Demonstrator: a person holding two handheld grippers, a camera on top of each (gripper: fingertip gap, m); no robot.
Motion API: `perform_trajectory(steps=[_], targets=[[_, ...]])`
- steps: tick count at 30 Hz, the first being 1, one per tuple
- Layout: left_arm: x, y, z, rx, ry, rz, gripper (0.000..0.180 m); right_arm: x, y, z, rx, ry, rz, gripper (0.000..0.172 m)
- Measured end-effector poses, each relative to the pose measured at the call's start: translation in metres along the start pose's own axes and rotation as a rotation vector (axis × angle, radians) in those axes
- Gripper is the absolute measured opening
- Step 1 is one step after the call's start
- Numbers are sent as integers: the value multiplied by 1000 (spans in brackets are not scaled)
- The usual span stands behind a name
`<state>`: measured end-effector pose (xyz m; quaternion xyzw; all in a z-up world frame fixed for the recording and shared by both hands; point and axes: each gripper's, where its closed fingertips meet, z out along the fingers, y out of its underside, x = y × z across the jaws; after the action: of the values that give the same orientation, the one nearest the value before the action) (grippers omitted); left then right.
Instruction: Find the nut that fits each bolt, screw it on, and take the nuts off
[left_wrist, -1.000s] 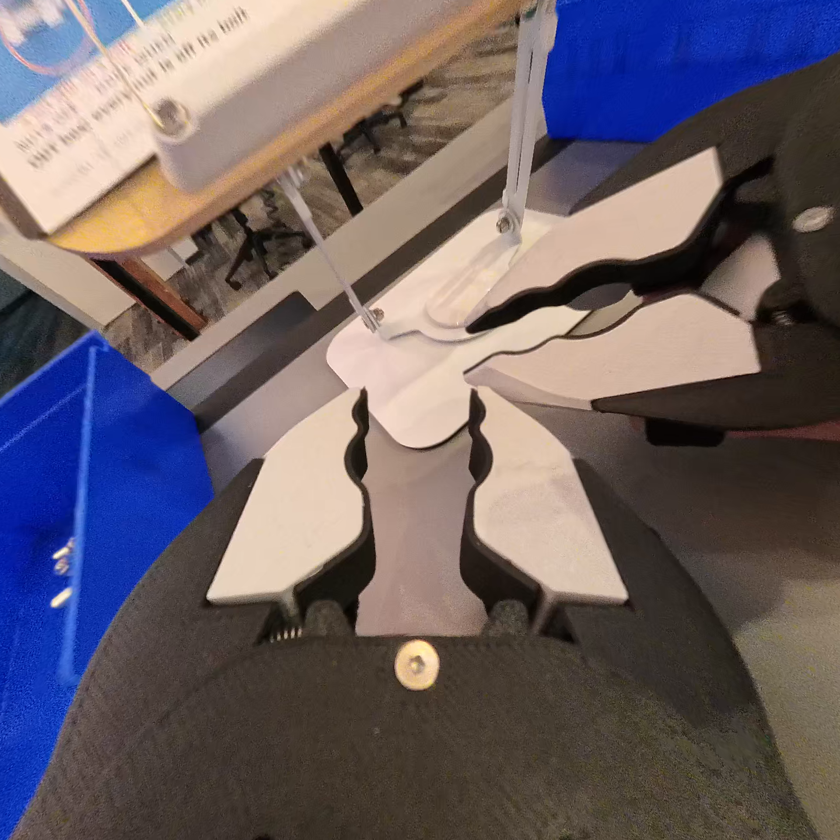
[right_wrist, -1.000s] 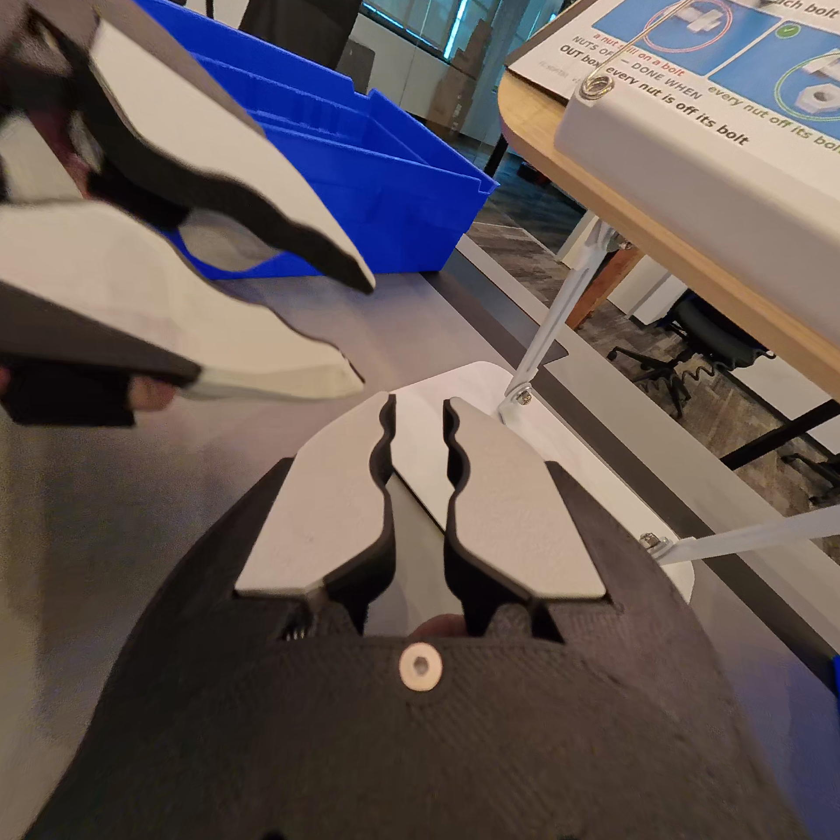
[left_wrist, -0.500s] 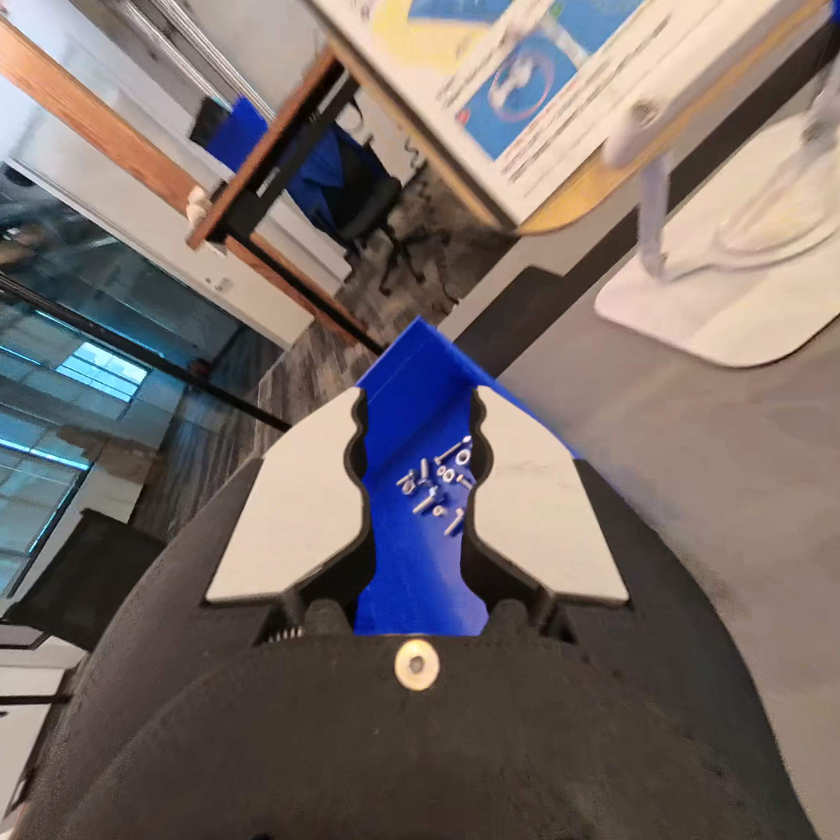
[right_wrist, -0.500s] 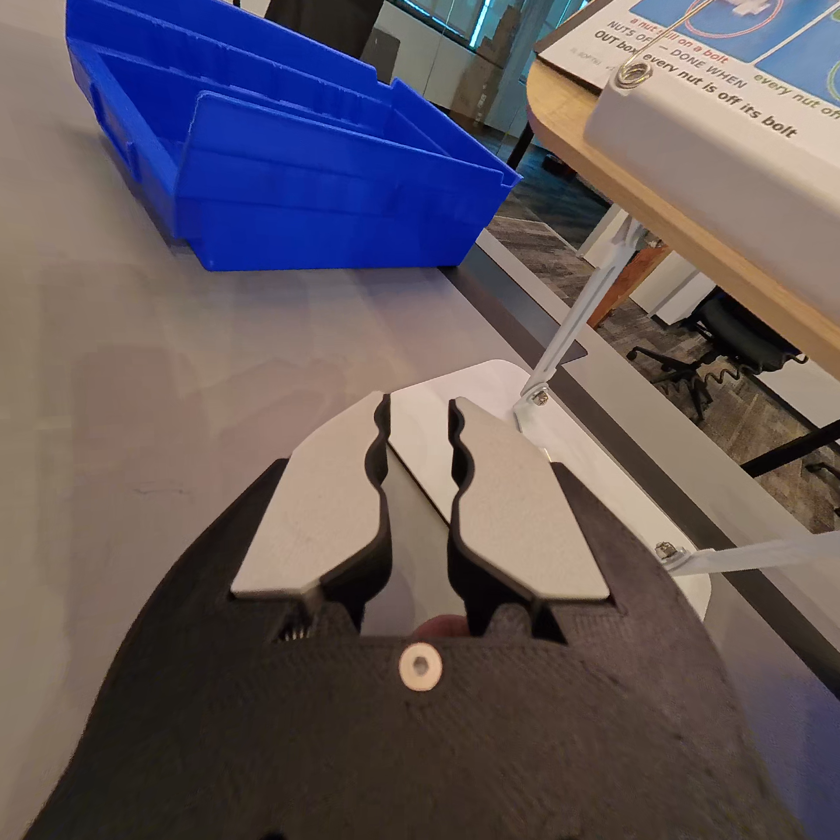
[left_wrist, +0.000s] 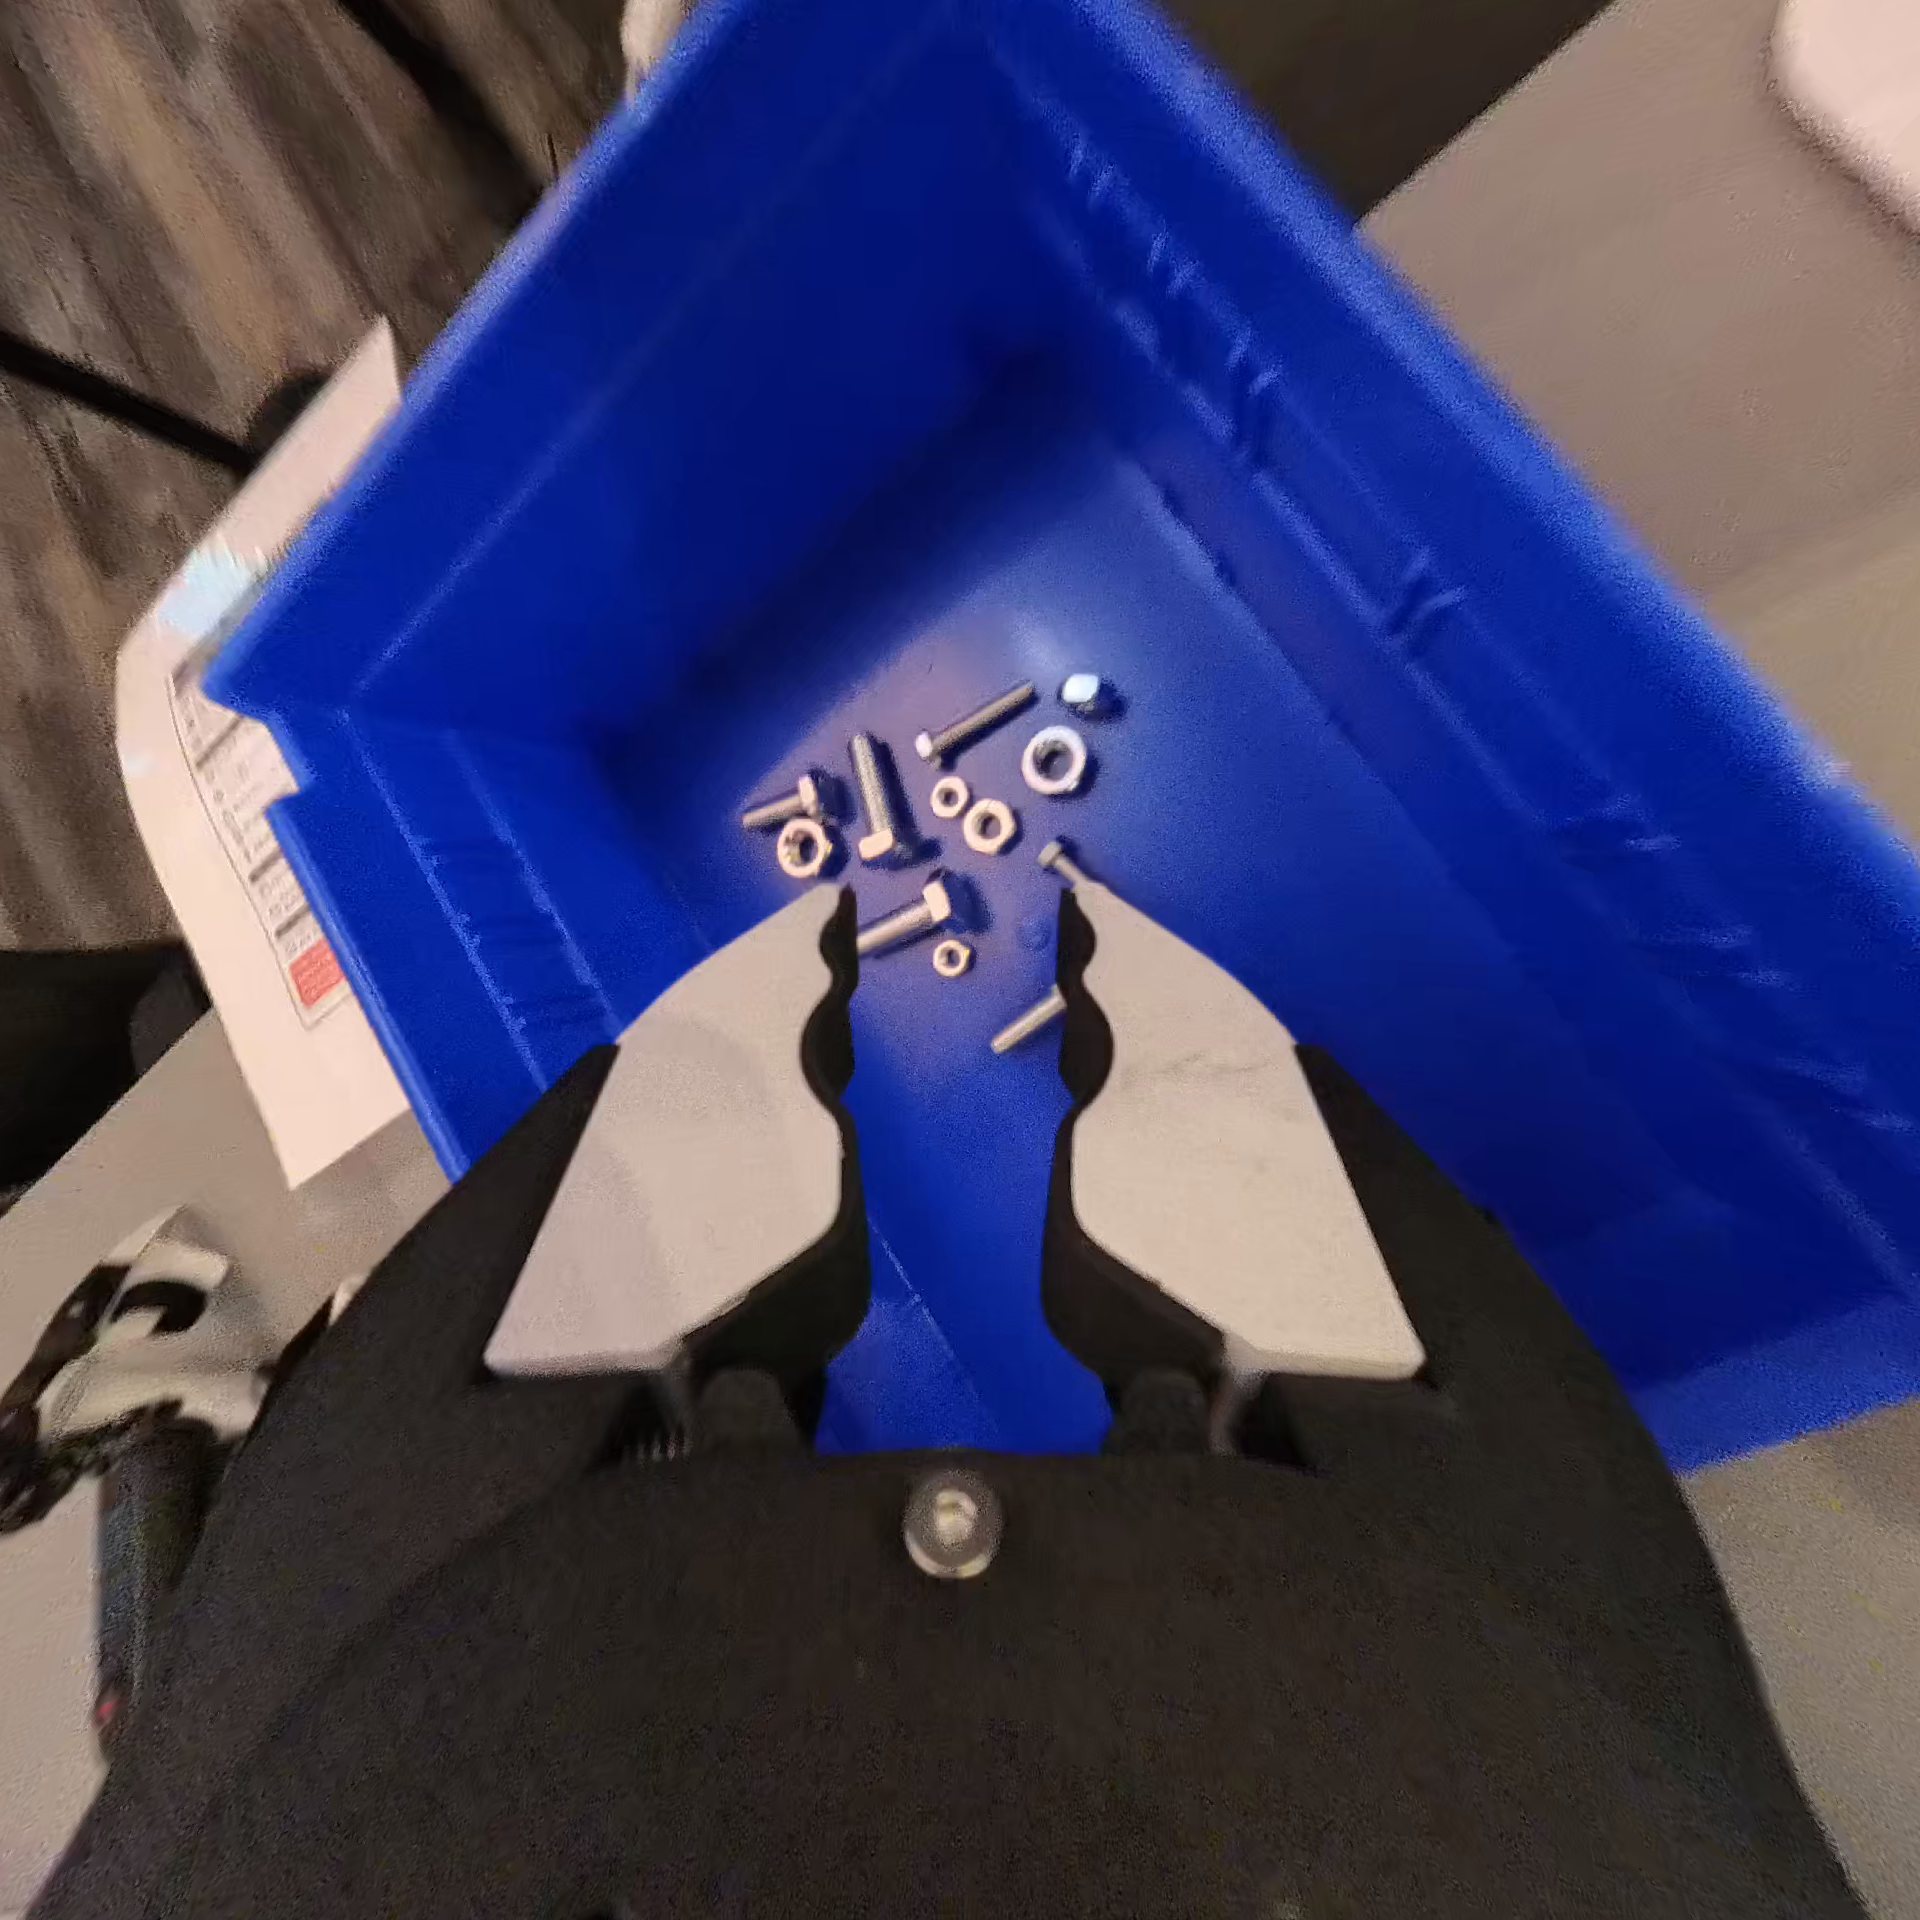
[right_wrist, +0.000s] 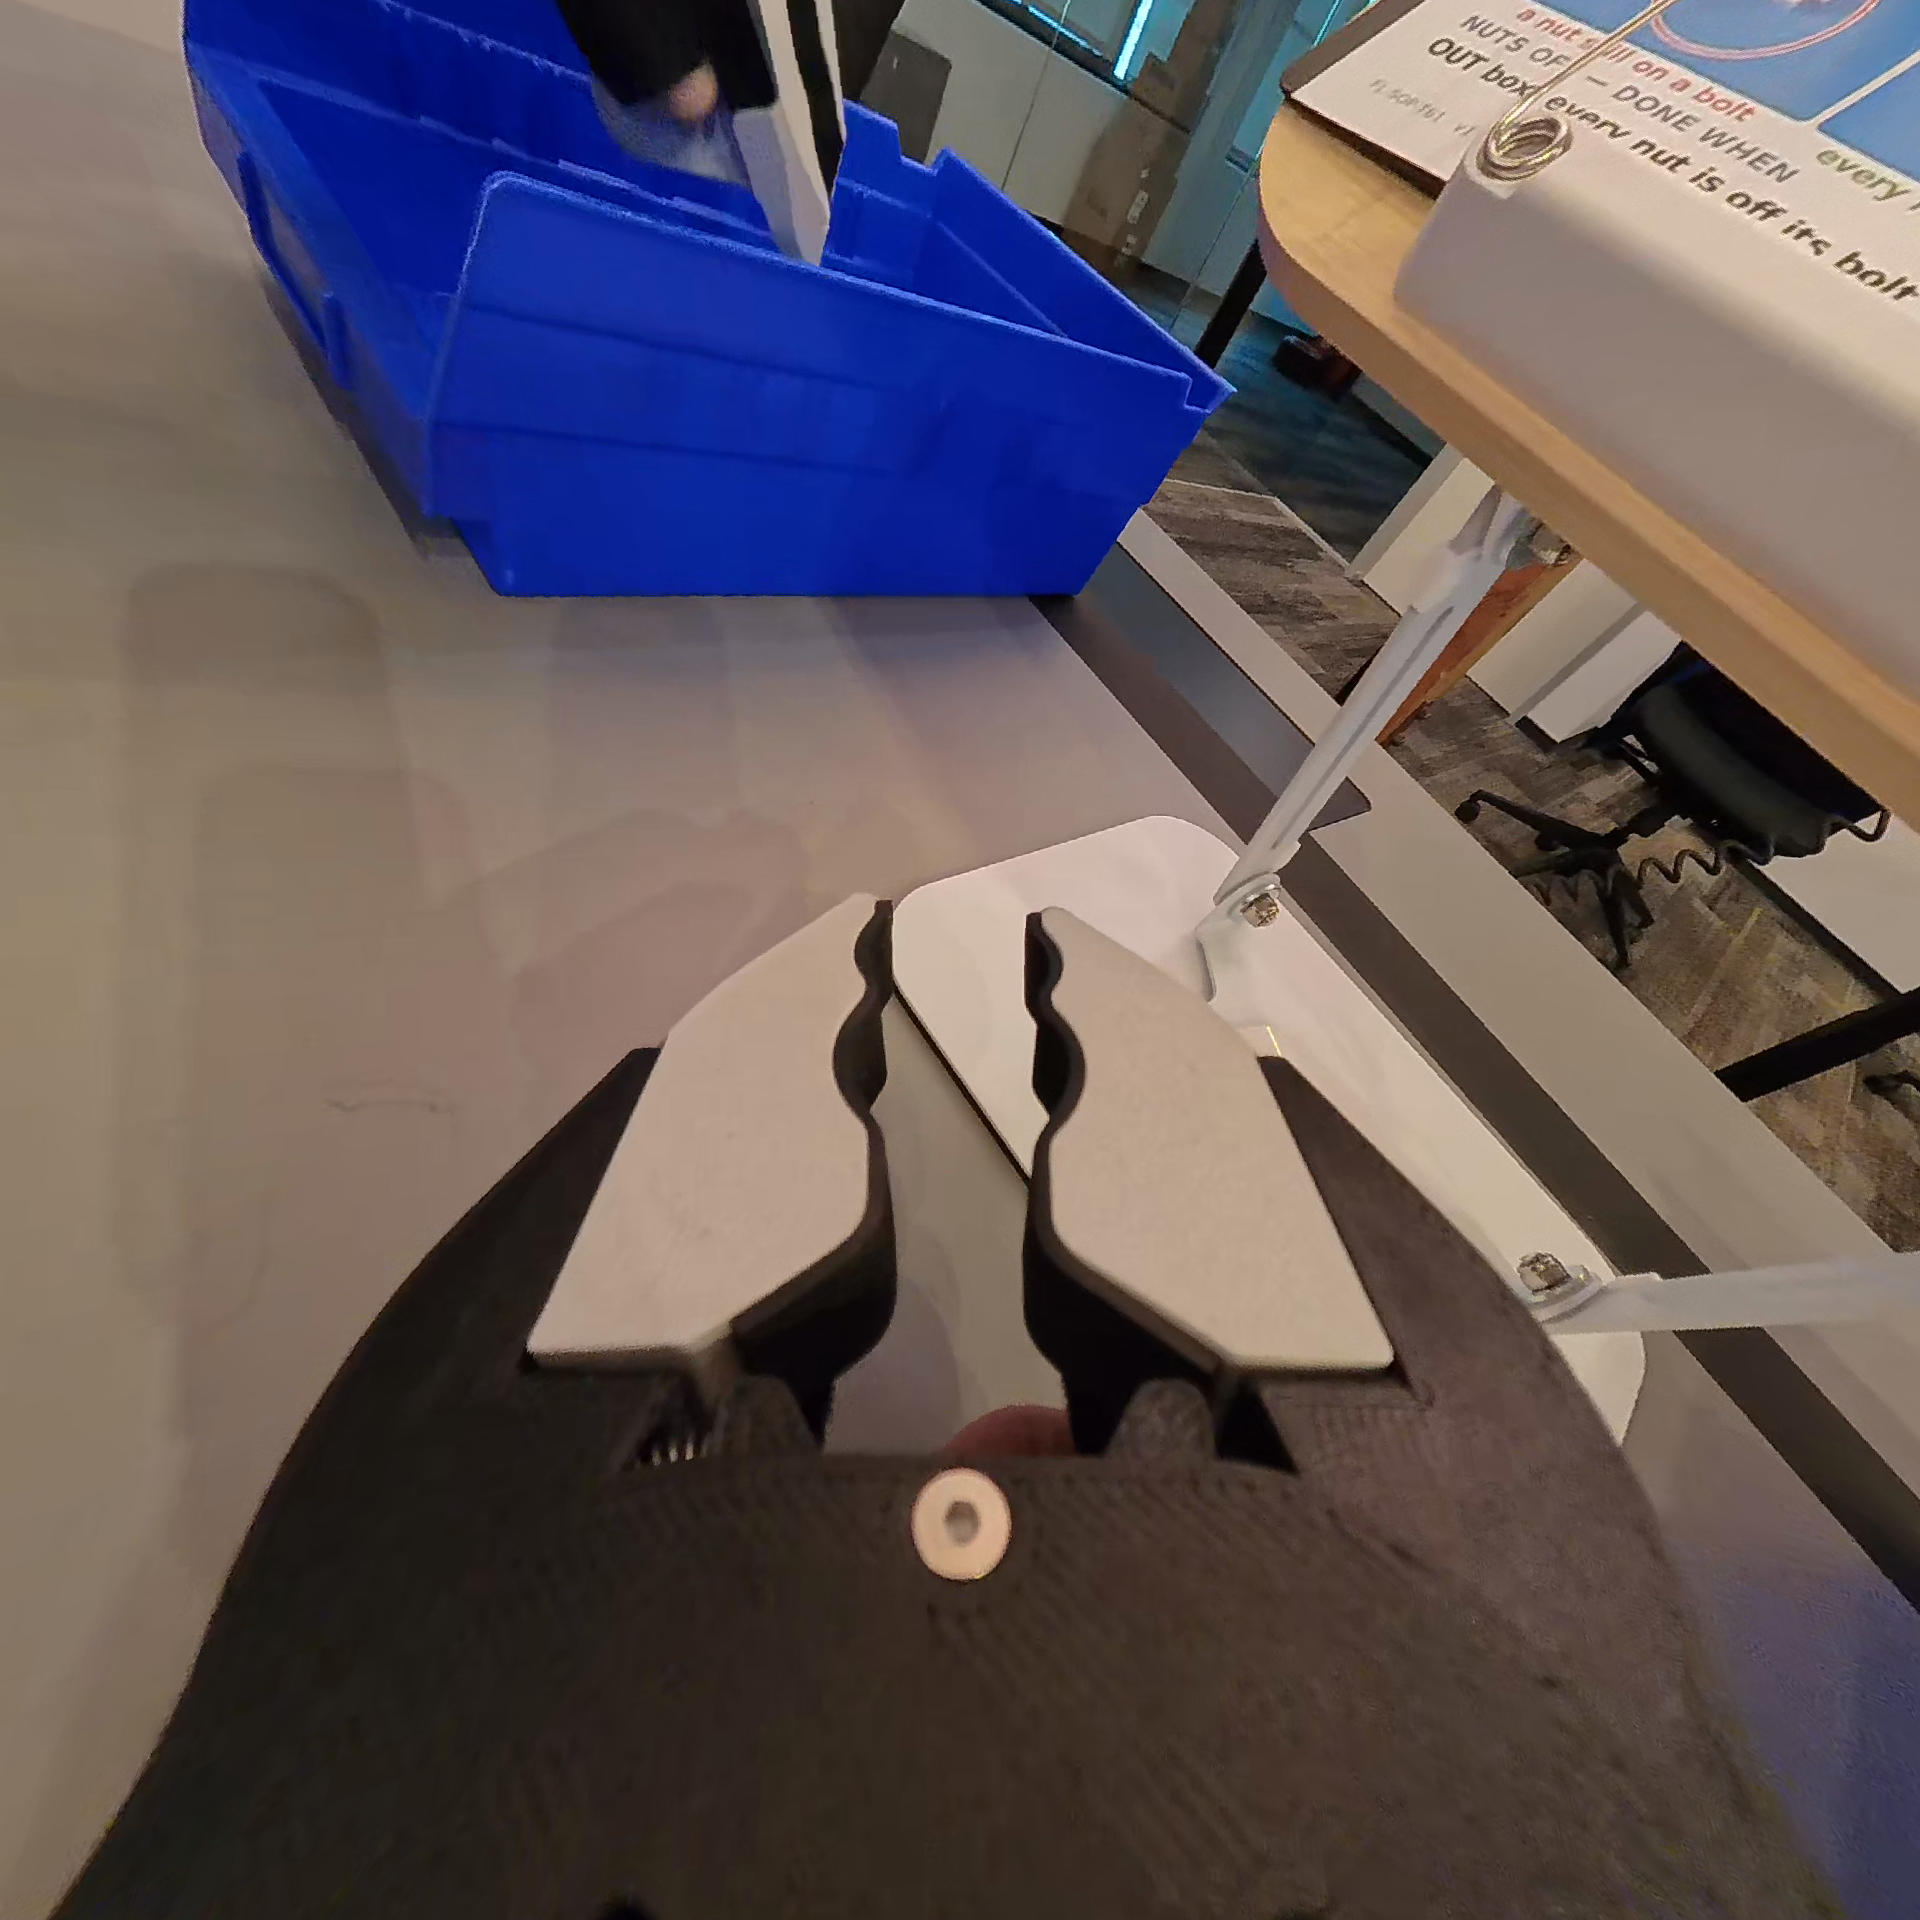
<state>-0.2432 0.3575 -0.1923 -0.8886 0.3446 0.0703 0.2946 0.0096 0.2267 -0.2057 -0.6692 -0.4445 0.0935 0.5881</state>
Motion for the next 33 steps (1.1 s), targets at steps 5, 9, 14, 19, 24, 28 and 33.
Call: perform_trajectory(steps=[5, 9, 14, 19, 24, 28, 33], targets=[[-4, 14, 37, -113, 17, -30, 32, 0, 0, 0, 0, -1, -2, 24], [-7, 30, 52, -203, 20, -58, 31, -1, 0, 0, -1, -4, -4, 24], [-8, 35, 61, -209, 25, -72, 30, -2, 0, 0, -1, -6, -11, 24], [-8, 40, 70, -225, 23, -62, 24, -2, 0, 0, -3, -8, -13, 24], [-10, 38, 75, -209, -3, -62, 18, -3, 1, 1, -5, -12, -17, 25], [-16, 38, 77, -195, -36, -64, 17, -4, 1, 1, -6, -14, -19, 25], [-19, 32, 71, -153, -39, -68, 8, -4, 1, 1, -6, -16, -20, 25]])
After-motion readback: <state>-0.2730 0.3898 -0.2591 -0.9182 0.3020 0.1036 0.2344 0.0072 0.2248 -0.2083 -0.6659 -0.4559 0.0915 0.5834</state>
